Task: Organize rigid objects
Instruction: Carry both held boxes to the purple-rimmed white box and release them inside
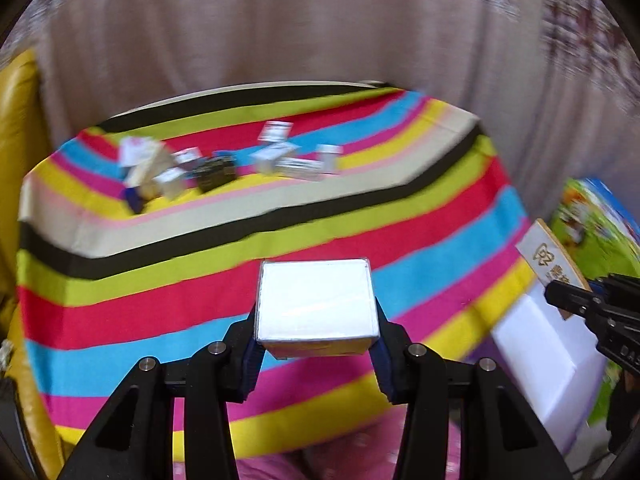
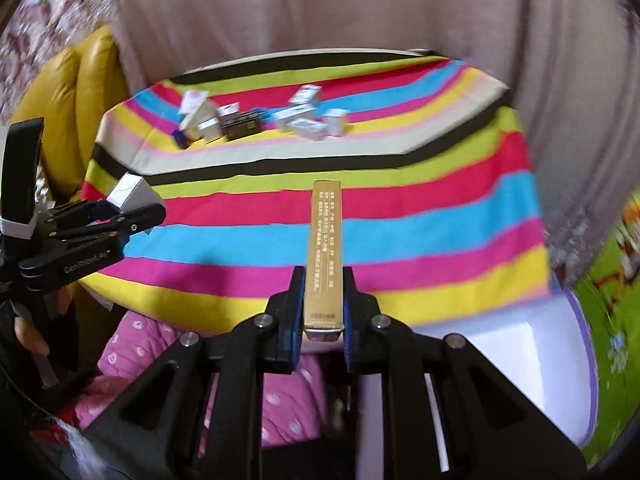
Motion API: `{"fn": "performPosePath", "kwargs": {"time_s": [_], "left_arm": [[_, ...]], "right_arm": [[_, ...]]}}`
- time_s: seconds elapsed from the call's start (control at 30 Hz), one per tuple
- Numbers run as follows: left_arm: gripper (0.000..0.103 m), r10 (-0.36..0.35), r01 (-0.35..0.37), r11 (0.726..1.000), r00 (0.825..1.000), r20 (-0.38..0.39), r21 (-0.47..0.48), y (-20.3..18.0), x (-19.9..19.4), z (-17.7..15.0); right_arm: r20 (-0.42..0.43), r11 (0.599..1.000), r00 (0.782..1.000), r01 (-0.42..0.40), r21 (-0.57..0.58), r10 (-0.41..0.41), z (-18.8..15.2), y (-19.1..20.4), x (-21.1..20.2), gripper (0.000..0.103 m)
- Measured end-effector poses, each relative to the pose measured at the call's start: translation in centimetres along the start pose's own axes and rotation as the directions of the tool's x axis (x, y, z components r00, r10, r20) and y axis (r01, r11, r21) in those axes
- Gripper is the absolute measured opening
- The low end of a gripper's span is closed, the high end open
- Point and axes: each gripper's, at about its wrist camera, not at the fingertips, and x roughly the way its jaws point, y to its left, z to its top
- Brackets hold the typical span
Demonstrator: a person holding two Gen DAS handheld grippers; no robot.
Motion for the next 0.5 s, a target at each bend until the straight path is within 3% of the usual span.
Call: {"fn": "performPosePath", "kwargs": {"time_s": [0.27,0.5], "left_arm": [[0.047,-0.080,0.085,0.974,0.996,-0.032,0.211,-8.6,-0.4,0.0],[0.047,-0.127,0.165,0.918,0.984,-0.127,0.360,-14.7,0.6,-0.8]], "right_arm": [[0.022,0.987,0.998,0.054,0.150,-0.058,-3.3,-5.5,-2.4,0.019],[0.017,0.970,0.993,0.110,0.216,-0.117,-5.7,-8.9,-3.4,0.019]]}}
